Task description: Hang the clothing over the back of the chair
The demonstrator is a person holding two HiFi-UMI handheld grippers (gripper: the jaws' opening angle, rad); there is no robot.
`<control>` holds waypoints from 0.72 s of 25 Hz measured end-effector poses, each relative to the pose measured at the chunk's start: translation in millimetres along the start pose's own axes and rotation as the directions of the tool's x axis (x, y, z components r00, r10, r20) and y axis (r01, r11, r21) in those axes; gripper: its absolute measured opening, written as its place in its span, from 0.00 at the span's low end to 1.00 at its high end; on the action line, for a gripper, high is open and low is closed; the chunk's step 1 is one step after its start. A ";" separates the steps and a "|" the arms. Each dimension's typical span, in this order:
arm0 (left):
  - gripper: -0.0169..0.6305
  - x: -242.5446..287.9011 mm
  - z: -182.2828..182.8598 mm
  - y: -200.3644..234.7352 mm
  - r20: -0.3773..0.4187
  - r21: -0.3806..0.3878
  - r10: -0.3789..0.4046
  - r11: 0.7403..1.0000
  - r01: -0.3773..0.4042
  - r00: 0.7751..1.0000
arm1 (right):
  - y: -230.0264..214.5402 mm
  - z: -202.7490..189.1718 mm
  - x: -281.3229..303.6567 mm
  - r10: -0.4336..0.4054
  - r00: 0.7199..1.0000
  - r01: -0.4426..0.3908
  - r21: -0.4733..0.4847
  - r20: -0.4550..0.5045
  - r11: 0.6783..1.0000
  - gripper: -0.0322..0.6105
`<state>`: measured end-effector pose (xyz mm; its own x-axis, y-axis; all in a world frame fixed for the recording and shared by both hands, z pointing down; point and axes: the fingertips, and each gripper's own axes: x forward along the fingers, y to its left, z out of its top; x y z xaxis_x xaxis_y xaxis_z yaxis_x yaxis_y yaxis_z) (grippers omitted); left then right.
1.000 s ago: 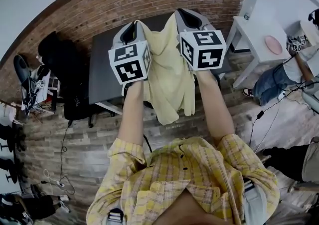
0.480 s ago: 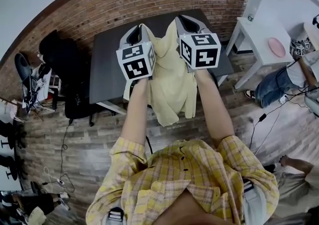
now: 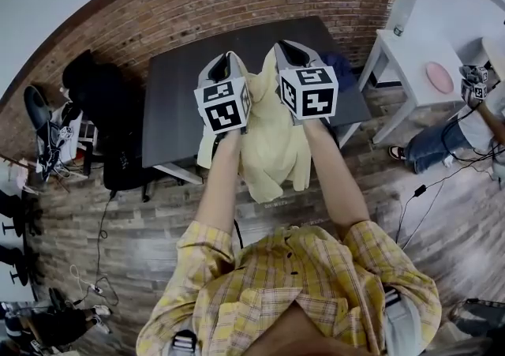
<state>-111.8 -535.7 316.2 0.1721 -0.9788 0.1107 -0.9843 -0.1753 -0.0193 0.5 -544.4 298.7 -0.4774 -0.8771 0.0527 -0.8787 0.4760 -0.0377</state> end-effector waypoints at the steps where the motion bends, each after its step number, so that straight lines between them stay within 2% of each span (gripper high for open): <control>1: 0.04 1.4 -2.5 0.3 -0.003 -0.003 0.003 1.000 -0.003 1.000 | -1.2 -3.1 1.2 -0.005 1.000 0.005 0.004 -0.003 1.000 0.07; 18: 0.04 10.6 -47.0 -2.7 -0.076 -0.014 0.000 1.000 -0.001 0.997 | 4.8 -51.3 12.2 0.032 0.996 -0.030 0.029 -0.079 0.999 0.07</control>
<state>-109.1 -540.7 364.1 0.1686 -0.9680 0.1861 -0.9850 -0.1726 -0.0054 -9.9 -549.5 350.4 -0.5047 -0.8534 0.1300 -0.8633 0.5001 -0.0683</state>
